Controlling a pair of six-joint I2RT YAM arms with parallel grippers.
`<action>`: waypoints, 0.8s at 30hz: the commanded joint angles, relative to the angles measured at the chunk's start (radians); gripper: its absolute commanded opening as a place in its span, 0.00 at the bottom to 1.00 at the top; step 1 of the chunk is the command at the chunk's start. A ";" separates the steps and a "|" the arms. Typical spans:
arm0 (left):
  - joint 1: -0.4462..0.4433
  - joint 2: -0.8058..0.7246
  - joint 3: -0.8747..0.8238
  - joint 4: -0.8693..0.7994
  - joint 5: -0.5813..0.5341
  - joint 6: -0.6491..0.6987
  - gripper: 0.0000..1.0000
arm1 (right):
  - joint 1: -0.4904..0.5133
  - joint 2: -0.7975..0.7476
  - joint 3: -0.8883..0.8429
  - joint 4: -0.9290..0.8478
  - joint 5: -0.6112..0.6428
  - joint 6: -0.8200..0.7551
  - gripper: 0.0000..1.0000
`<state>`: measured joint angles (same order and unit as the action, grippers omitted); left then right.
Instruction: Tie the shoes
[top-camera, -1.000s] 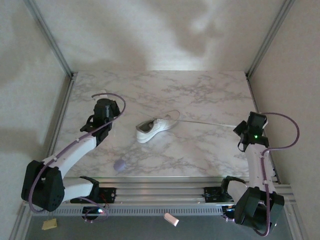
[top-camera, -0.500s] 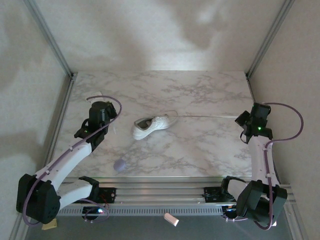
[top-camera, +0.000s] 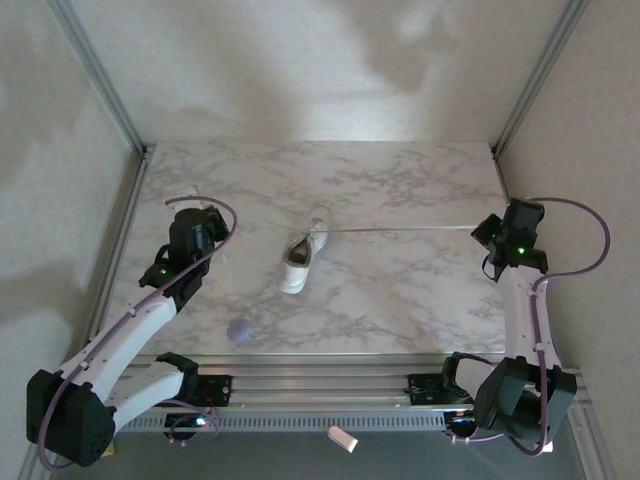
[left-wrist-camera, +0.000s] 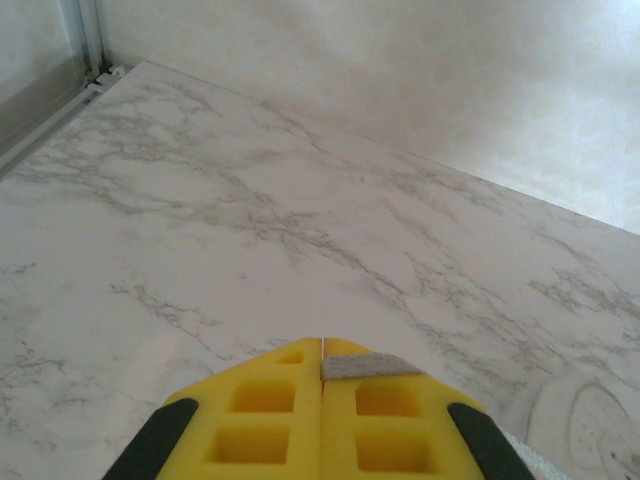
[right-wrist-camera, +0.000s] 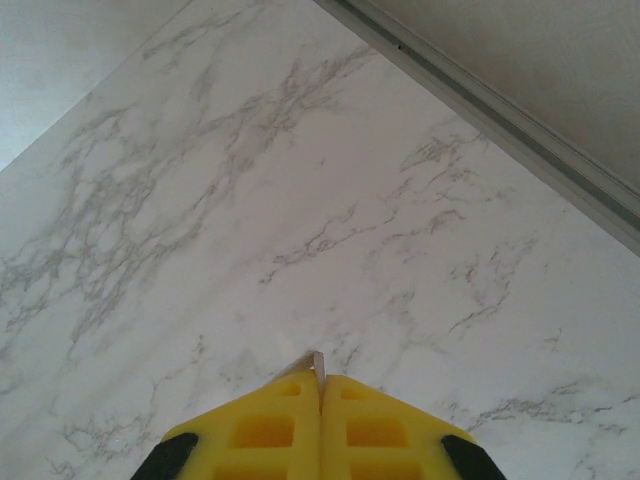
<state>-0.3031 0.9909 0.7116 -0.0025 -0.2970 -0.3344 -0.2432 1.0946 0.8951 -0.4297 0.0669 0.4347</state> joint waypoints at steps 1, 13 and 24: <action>0.021 -0.047 -0.028 0.064 -0.050 -0.024 0.00 | -0.019 -0.002 0.030 0.042 0.130 0.004 0.00; -0.039 -0.008 -0.153 0.119 0.029 -0.019 0.00 | -0.035 0.012 -0.012 0.065 0.121 0.025 0.00; -0.065 0.032 -0.185 0.123 0.017 -0.042 0.00 | -0.012 0.160 -0.090 0.040 -0.005 -0.004 0.14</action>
<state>-0.3531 1.0248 0.5434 0.0891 -0.2592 -0.3538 -0.2607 1.2148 0.8188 -0.3897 0.0742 0.4427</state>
